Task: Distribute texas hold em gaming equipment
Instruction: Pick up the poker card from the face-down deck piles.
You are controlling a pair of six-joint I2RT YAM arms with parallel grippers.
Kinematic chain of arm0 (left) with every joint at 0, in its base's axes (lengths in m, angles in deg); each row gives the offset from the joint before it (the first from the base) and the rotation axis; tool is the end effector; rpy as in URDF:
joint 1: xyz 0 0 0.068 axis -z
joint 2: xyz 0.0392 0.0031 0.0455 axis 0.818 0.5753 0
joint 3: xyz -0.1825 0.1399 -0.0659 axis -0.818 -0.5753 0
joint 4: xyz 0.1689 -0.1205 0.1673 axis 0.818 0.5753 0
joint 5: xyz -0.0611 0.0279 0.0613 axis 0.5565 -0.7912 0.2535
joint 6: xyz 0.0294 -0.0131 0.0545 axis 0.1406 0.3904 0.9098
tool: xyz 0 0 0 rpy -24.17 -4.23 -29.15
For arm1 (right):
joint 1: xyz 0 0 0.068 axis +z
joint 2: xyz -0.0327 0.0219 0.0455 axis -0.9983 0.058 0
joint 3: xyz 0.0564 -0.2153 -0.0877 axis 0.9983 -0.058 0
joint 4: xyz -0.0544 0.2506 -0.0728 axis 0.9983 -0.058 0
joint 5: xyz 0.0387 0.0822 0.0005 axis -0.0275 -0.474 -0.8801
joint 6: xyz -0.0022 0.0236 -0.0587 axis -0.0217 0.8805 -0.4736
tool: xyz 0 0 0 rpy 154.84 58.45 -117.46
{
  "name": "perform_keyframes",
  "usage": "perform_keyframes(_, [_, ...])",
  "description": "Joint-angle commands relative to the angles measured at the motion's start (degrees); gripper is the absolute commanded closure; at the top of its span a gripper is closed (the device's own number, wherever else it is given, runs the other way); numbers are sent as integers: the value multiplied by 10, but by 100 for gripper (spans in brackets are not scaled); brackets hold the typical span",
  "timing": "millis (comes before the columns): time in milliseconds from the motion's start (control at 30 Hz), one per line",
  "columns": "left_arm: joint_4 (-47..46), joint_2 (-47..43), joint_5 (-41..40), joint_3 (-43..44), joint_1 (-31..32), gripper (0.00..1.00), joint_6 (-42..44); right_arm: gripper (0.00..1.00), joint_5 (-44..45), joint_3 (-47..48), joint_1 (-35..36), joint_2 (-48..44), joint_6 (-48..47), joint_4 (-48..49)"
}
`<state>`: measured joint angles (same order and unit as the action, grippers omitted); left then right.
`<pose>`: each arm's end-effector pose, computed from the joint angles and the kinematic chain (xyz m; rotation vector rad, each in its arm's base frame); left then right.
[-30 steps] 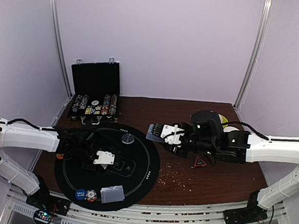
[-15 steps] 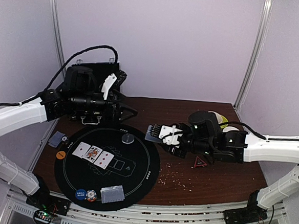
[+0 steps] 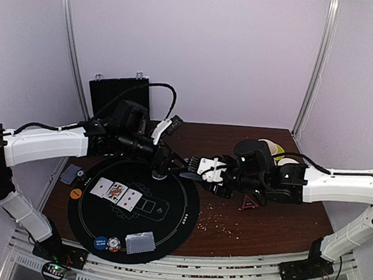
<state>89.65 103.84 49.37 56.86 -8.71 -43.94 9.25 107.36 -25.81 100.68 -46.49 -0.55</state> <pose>0.2341 -0.2785 0.2518 0.8982 2.1019 -1.1618 0.1692 0.2950 0.2478 -1.4070 1.3694 0.2203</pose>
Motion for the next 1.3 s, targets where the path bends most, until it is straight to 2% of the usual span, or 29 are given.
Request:
perform_keyframes(0, [-13,9,-38,21,7,12,7,52,-5,21,-2,4,8,13])
perform_keyframes(200, [1,7,-49,23,7,44,17,52,-4,20,-2,4,7,15])
perform_keyframes(367, [24,-8,-67,21,7,53,37,52,-2,16,-1,0,7,15])
perform_keyframes(467, [30,-17,-71,19,7,62,44,52,1,15,-2,-1,7,13])
perform_keyframes(600, [33,-20,-59,18,7,65,47,52,1,16,-2,0,7,13])
perform_keyframes(800, [21,-19,11,21,7,88,46,52,3,17,-2,1,6,13])
perform_keyframes(900, [28,-29,7,21,7,98,49,52,4,17,-1,1,7,11])
perform_keyframes(1067, [57,-56,-42,22,6,100,60,52,6,16,-2,1,6,9])
perform_keyframes(1267, [99,-77,-51,30,6,100,83,52,12,18,-2,6,6,8])
